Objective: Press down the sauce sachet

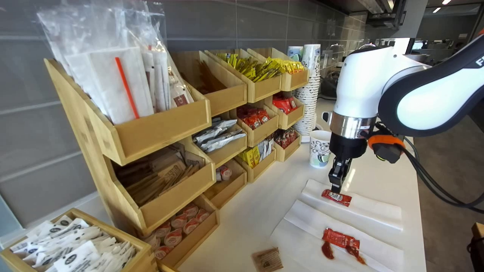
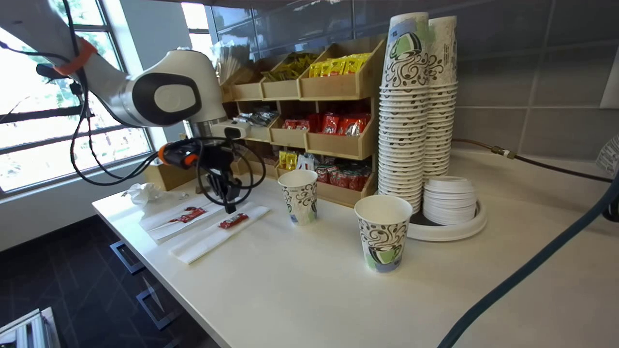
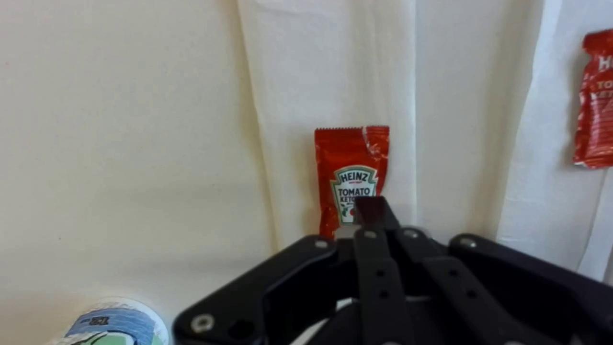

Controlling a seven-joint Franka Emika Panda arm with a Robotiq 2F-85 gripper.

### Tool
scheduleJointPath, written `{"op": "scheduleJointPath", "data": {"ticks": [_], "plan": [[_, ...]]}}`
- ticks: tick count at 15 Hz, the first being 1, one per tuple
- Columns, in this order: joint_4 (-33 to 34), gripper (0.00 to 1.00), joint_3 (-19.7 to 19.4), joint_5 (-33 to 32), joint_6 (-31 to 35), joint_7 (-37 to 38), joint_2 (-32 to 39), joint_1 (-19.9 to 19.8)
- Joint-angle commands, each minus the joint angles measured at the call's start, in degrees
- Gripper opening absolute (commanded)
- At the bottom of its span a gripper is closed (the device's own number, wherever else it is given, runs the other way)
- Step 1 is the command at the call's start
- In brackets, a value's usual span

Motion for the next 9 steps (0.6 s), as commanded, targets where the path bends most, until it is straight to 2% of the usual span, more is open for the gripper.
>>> {"op": "scheduleJointPath", "data": {"ticks": [1, 9], "plan": [[0.4, 0.0, 0.4, -1.8, 1.7, 2.4, 1.6, -0.6], [0.4, 0.0, 0.2, -2.1, 4.0, 2.9, 3.4, -0.5]]}}
